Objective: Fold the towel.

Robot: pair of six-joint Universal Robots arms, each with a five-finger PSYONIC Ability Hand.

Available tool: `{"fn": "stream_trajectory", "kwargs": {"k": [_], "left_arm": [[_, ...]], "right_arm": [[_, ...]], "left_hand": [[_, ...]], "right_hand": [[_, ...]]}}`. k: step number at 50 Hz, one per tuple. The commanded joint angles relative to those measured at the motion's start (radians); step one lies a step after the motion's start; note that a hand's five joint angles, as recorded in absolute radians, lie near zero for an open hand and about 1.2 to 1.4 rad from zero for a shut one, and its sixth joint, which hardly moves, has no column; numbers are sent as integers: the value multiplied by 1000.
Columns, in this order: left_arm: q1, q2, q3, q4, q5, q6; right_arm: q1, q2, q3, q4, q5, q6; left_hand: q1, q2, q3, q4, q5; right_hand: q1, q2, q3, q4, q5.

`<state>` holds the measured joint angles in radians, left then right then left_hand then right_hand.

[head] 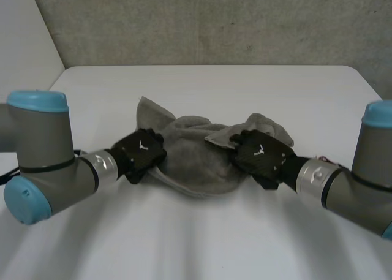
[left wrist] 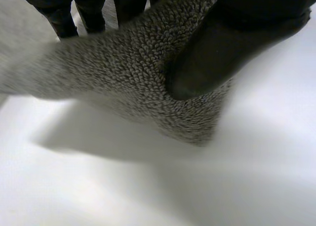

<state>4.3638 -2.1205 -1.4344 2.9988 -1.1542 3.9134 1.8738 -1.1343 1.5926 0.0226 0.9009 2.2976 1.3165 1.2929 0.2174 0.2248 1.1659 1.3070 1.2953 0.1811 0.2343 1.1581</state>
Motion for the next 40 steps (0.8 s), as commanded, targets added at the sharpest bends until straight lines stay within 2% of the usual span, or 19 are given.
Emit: {"fn": "stream_trajectory", "kwargs": {"k": [1, 3, 4, 5, 6, 7, 8, 9, 10, 11, 12, 14, 18, 20, 22, 25, 31, 36, 40], "left_arm": [[-1, -36, 157, 97, -9, -2], [-15, -73, 279, 269, -42, -43], [-15, -73, 279, 270, -42, -43], [-20, -61, 322, 387, -74, -93], [-20, -61, 322, 388, -75, -94], [-26, -35, 339, 491, -112, -150], [-29, 18, 339, 602, -165, -234], [-29, 19, 339, 603, -165, -235], [-27, 81, 333, 688, -209, -321], [-15, 147, 319, 753, -235, -403], [-15, 148, 319, 753, -236, -404], [-1, 249, 282, 770, -231, -508], [28, 281, 252, 727, -199, -517], [42, 286, 233, 689, -173, -516], [51, 281, 178, 599, -107, -516], [52, 274, 143, 565, -76, -516], [62, 257, -57, 512, -25, -485], [65, 203, -216, 509, -21, -385], [65, 149, -328, 506, -22, -264]], "right_arm": [[15, 73, -249, 28, -53, -92], [19, 151, -495, -7, 27, -75], [19, 151, -496, -7, 27, -75], [27, 159, -590, -65, 92, -46], [48, 153, -659, -154, 164, 10], [48, 153, -660, -154, 165, 11], [63, 130, -686, -265, 246, 105], [67, 79, -684, -393, 307, 222], [67, 79, -684, -394, 308, 223], [62, 21, -674, -480, 350, 349], [62, 21, -674, -481, 351, 350], [18, -76, -636, -480, 319, 553], [-33, -90, -599, -414, 253, 622], [-42, -110, -527, -337, 170, 606], [-48, -123, -481, -302, 130, 591], [-50, -151, -363, -262, 75, 556], [-54, -166, -151, -257, 36, 462], [-56, -166, 102, -259, 12, 337], [-58, -145, 181, -257, -11, 279]], "left_hand": [[80, 103, -43, -50, 56], [80, 103, -43, -50, 56], [80, 103, -43, -50, 56], [80, 103, -43, -50, 56], [80, 103, -43, -50, 56], [80, 103, -43, -50, 56], [80, 103, -43, -50, 56], [80, 103, -43, -50, 56], [80, 103, -43, -50, 56], [80, 103, -43, -50, 56], [80, 103, -43, -50, 56], [80, 103, -43, -50, 56], [80, 103, -43, -50, 56], [80, 103, -43, -50, 56], [80, 103, -43, -50, 56], [80, 103, -43, -50, 56], [80, 103, -43, -50, 56], [80, 103, -43, -50, 56], [80, 103, -43, -50, 56]], "right_hand": [[89, 101, -7, -60, 64], [89, 101, -7, -60, 64], [89, 101, -7, -60, 64], [89, 101, -7, -60, 64], [89, 101, -7, -60, 64], [89, 101, -7, -60, 64], [89, 101, -7, -60, 64], [89, 101, -7, -60, 64], [89, 101, -7, -60, 64], [89, 101, -7, -60, 64], [89, 101, -7, -60, 64], [89, 101, -7, -60, 64], [89, 101, -7, -60, 64], [89, 101, -7, -60, 64], [89, 101, -7, -60, 64], [89, 101, -7, -60, 64], [89, 101, -7, -60, 64], [89, 101, -7, -60, 64], [89, 101, -7, -60, 64]]}}
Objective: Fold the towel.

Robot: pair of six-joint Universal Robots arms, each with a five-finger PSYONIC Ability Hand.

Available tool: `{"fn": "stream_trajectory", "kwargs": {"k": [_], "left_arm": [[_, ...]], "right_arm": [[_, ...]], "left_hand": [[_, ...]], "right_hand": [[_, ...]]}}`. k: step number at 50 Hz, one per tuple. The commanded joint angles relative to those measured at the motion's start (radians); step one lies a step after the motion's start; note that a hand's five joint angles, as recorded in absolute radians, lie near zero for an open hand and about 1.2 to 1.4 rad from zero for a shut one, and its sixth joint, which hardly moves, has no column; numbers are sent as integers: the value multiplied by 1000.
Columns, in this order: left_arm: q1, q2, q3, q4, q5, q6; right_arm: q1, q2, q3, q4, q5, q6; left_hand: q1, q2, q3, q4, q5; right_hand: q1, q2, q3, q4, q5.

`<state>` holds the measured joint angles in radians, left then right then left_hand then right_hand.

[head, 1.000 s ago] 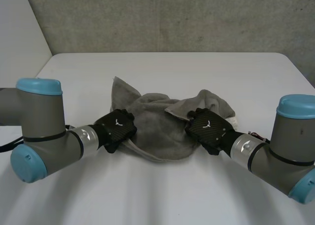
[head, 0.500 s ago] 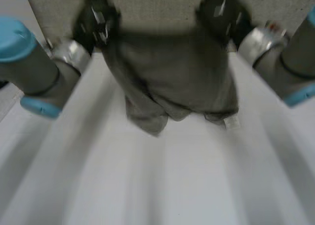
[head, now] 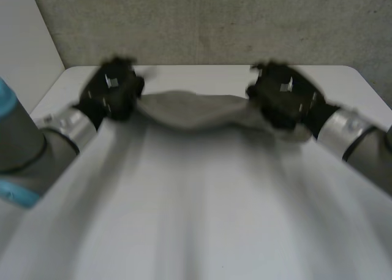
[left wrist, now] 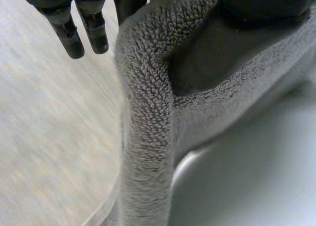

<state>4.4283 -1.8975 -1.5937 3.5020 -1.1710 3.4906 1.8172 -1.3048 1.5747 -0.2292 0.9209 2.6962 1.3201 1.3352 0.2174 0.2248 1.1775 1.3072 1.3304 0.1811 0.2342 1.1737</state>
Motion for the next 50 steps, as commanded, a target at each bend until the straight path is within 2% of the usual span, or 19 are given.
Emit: {"fn": "stream_trajectory", "kwargs": {"k": [1, 11, 12, 13, 14, 15, 17, 20, 27, 41, 47, 49, 50], "left_arm": [[-3, -90, -186, 3, -15, 183], [3, -134, -183, 18, -19, 197], [3, -143, -180, 31, -19, 197], [3, -155, -180, 52, -24, 194], [3, -155, -180, 52, -24, 194], [3, -164, -180, 66, -36, 192], [3, -173, -180, 72, -53, 191], [3, -187, -178, 81, -101, 188], [17, -196, -180, 141, -151, 185], [6, -150, -193, 112, -107, 199], [33, -114, -195, -52, -98, 202], [49, -107, -196, -103, -96, 203], [65, -92, -199, -145, -96, 206]], "right_arm": [[-7, 41, 217, -4, -37, -136], [-6, 75, 228, -6, -13, -141], [-6, 82, 231, -6, 1, -133], [-6, 82, 231, -6, 1, -133], [-6, 97, 231, -6, 25, -118], [-6, 98, 231, -6, 26, -118], [-6, 122, 229, -21, 97, -84], [-9, 131, 232, -47, 140, -78], [-16, 159, 246, -68, 193, -72], [-52, 148, 294, -50, 199, -32], [-52, 142, 312, -48, 185, -36], [-52, 139, 320, -48, 173, -45], [-52, 139, 320, -48, 173, -46]], "left_hand": [[76, 61, -43, -50, 44], [76, 61, -43, -50, 44], [-86, -101, -43, -50, -118], [-454, -469, -43, -50, -486], [-458, -473, -43, -50, -490], [-711, -726, -43, -50, -743], [-763, -778, -43, -50, -795], [-813, -828, -43, -50, -845], [-837, -852, -43, -50, -868], [-816, -831, -43, -50, -848], [-804, -819, -43, -50, -836], [-801, -816, -43, -50, -833], [-775, -790, -43, -50, -807]], "right_hand": [[89, 66, -7, -60, 48], [89, 66, -7, -60, 48], [-119, -142, -7, -60, -160], [-121, -144, -7, -60, -162], [-363, -386, -7, -60, -404], [-365, -388, -7, -60, -406], [-698, -722, -7, -60, -739], [-796, -819, -7, -60, -837], [-799, -823, -7, -60, -840], [-799, -823, -7, -60, -840], [-744, -767, -7, -60, -785], [-522, -545, -7, -60, -563], [-521, -544, -7, -60, -562]]}}
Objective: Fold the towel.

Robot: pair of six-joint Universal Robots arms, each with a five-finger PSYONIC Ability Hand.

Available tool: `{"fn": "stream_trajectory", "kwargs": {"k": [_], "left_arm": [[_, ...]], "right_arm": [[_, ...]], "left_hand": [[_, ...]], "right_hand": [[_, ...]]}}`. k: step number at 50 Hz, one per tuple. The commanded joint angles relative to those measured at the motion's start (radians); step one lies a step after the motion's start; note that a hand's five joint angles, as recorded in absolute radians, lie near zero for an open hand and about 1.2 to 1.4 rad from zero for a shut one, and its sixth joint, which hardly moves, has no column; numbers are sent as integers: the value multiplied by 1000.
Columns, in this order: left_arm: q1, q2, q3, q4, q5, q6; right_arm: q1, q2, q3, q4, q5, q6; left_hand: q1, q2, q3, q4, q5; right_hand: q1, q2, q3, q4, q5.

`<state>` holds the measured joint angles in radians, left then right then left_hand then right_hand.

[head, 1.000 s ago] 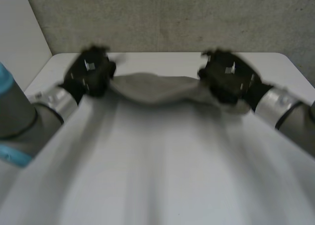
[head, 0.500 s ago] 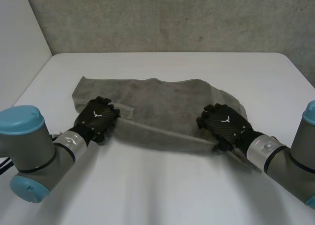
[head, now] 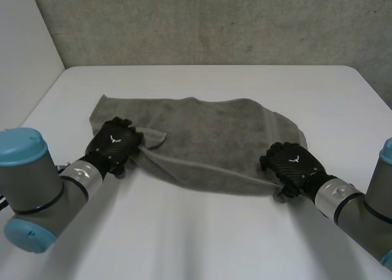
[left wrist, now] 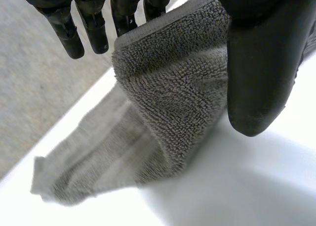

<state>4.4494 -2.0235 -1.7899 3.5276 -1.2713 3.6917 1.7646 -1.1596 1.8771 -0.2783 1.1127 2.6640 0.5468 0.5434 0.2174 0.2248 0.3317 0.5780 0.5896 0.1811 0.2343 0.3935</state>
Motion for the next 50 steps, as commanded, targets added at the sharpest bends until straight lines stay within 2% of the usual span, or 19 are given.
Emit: {"fn": "stream_trajectory", "kwargs": {"k": [1, 2, 4, 8, 18, 24, 26, 27, 28, 33, 36, 39, 41, 42, 44, 47, 48, 49, 50], "left_arm": [[56, 58, -8, -208, 6, 16], [56, 58, -8, -208, 6, 16], [68, 107, -34, -251, 18, 37], [83, 155, -57, -265, 26, 41], [105, 238, -111, -282, 18, 44], [104, 238, -120, -279, 23, 42], [107, 232, -118, -241, 32, 41], [107, 232, -118, -240, 32, 41], [107, 227, -120, -192, 36, 41], [110, 220, -115, -55, 52, 44], [111, 220, -111, -35, 53, 45], [114, 218, -98, -26, 53, 59], [116, 203, -82, -27, 52, 102], [116, 203, -82, -27, 52, 102], [119, 180, -78, -47, 52, 180], [119, 172, -78, -64, 52, 226], [120, 166, -78, -82, 52, 273], [120, 161, -80, -97, 52, 309], [120, 161, -80, -98, 52, 309]], "right_arm": [[1, -11, 19, 1, -30, -13], [1, -20, 20, 1, -45, -13], [1, -29, 19, 1, -57, -15], [-4, -55, 19, 11, -80, -19], [-80, -115, 33, 36, -99, -24], [-80, -111, 31, 48, -113, -56], [-74, -107, 28, 60, -119, -64], [-74, -107, 28, 60, -119, -64], [-71, -107, 28, 62, -122, -62], [-66, -103, 28, 64, -120, -62], [-66, -103, 30, 64, -120, -64], [-68, -103, 31, 64, -120, -62], [-68, -103, 31, 64, -120, -64], [-68, -103, 31, 64, -120, -62], [-70, -103, 31, 64, -120, -64], [-71, -103, 31, 64, -122, -64], [-71, -103, 31, 64, -120, -62], [-71, -103, 31, 64, -120, -62], [-71, -103, 31, 64, -120, -62]], "left_hand": [[51, 54, -43, -50, 91], [51, 55, -43, -50, 92], [334, 338, -43, -50, 375], [500, 503, -43, -50, 541], [477, 480, -43, -50, 518], [280, 284, -43, -50, 321], [-70, -67, -43, -50, -29], [-72, -69, -43, -50, -31], [-281, -278, -43, -50, -241], [-348, -345, -43, -50, -307], [-348, -345, -43, -50, -307], [-304, -301, -43, -50, -263], [-167, -163, -43, -50, -126], [-166, -163, -43, -50, -125], [-40, -37, -43, -50, 0], [-19, -16, -43, -50, 21], [48, 51, -43, -50, 88], [205, 209, -43, -50, 246], [207, 210, -43, -50, 248]], "right_hand": [[453, 441, -7, -60, 463], [728, 717, -7, -60, 738], [817, 806, -7, -60, 827], [818, 807, -7, -60, 828], [818, 807, -7, -60, 828], [818, 807, -7, -60, 828], [818, 807, -7, -60, 828], [818, 807, -7, -60, 828], [818, 807, -7, -60, 828], [818, 807, -7, -60, 828], [818, 807, -7, -60, 828], [818, 807, -7, -60, 828], [818, 807, -7, -60, 828], [818, 807, -7, -60, 828], [818, 807, -7, -60, 828], [818, 807, -7, -60, 828], [818, 807, -7, -60, 828], [818, 807, -7, -60, 828], [818, 807, -7, -60, 828]]}}
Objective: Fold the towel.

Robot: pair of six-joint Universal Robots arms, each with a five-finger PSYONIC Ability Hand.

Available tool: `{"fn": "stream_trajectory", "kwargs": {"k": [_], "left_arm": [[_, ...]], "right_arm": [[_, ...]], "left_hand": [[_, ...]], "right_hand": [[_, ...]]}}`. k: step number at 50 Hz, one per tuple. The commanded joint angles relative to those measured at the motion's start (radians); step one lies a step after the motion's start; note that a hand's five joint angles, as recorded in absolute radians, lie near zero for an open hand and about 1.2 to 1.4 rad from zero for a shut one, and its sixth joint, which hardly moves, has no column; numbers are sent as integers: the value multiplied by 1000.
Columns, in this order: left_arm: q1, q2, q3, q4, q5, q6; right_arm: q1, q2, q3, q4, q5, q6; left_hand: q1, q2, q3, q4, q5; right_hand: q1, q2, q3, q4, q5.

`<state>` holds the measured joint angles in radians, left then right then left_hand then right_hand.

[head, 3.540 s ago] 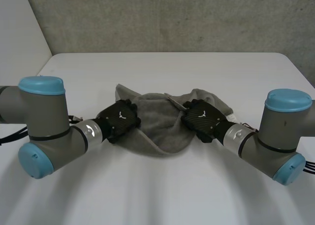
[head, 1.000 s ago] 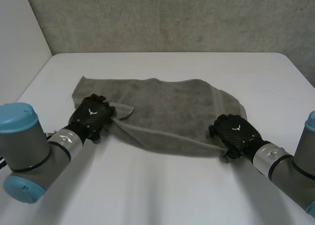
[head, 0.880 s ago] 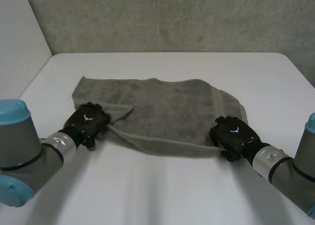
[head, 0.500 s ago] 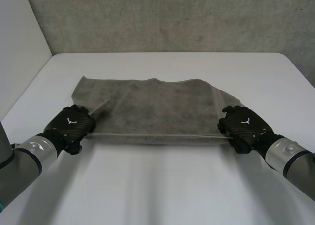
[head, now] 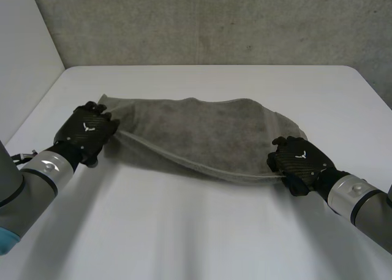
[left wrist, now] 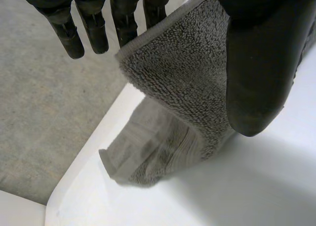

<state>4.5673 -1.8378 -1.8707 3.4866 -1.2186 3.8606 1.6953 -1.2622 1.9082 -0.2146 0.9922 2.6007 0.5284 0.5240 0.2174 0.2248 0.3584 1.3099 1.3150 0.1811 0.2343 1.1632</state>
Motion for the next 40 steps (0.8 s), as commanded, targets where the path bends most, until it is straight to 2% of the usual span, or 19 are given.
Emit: {"fn": "stream_trajectory", "kwargs": {"k": [1, 4, 6, 7, 8, 9, 10, 15, 17, 20, 24, 26, 28, 31, 32, 33, 34, 35, 40], "left_arm": [[4, -25, -1, -70, -1, 167], [10, -26, -5, -90, -1, 187], [13, -26, -7, -95, -1, 188], [15, -26, -10, -97, -1, 188], [16, -25, -11, -98, -1, 186], [16, -25, -12, -98, -1, 186], [18, -25, -15, -98, -1, 183], [16, -25, -27, -104, 14, 183], [22, -23, -30, -110, 63, 195], [29, -23, -28, -113, 88, 197], [59, -21, -27, -135, 148, 198], [64, -20, -24, -146, 165, 198], [78, -18, -15, -172, 169, 201], [94, -17, -7, -193, 172, 201], [111, -15, -2, -211, 172, 201], [125, -15, -1, -222, 174, 201], [125, -15, -1, -222, 174, 201], [134, -14, 1, -230, 174, 201], [150, -15, -5, -232, 175, 201]], "right_arm": [[-2, 0, -1, 0, -1, 1], [-3, 0, -1, 0, -1, 1], [-2, 0, -2, 0, -1, 1], [-2, 0, -2, 0, -1, 1], [-2, 0, -3, 0, -1, 1], [-2, 0, -3, 0, -1, 1], [0, 0, -3, 0, -1, 1], [1, 0, -2, 0, -1, 1], [1, 1, 0, 0, -1, 1], [1, 1, 0, 0, -1, 1], [0, 1, 0, 0, -1, 1], [0, 1, 0, 0, -1, 1], [0, 1, 0, 0, -1, 1], [0, 1, -1, 0, -1, 1], [0, 1, 0, 0, -1, 1], [0, 1, 0, 0, -1, 1], [0, 1, 0, 0, -1, 1], [0, 1, -1, 0, -1, 1], [3, 3, -2, 0, -1, 1]], "left_hand": [[345, 349, -43, -50, 340], [623, 628, -43, -50, 619], [645, 650, -43, -50, 641], [549, 554, -43, -50, 545], [200, 204, -43, -50, 195], [196, 200, -43, -50, 191], [68, 72, -43, -50, 64], [90, 95, -43, -50, 86], [303, 307, -43, -50, 298], [372, 377, -43, -50, 368], [53, 58, -43, -50, 49], [90, 95, -43, -50, 86], [639, 644, -43, -50, 635], [666, 670, -43, -50, 661], [616, 621, -43, -50, 612], [444, 449, -43, -50, 440], [443, 447, -43, -50, 438], [190, 194, -43, -50, 185], [167, 171, -43, -50, 162]], "right_hand": [[86, 81, -7, -60, 59], [86, 81, -7, -60, 59], [86, 81, -7, -60, 59], [86, 81, -7, -60, 59], [86, 81, -7, -60, 59], [86, 81, -7, -60, 59], [86, 81, -7, -60, 59], [86, 81, -7, -60, 59], [86, 81, -7, -60, 59], [86, 81, -7, -60, 59], [86, 81, -7, -60, 59], [86, 81, -7, -60, 59], [86, 81, -7, -60, 59], [86, 81, -7, -60, 59], [86, 81, -7, -60, 59], [86, 81, -7, -60, 59], [86, 81, -7, -60, 59], [86, 81, -7, -60, 59], [86, 81, -7, -60, 59]]}}
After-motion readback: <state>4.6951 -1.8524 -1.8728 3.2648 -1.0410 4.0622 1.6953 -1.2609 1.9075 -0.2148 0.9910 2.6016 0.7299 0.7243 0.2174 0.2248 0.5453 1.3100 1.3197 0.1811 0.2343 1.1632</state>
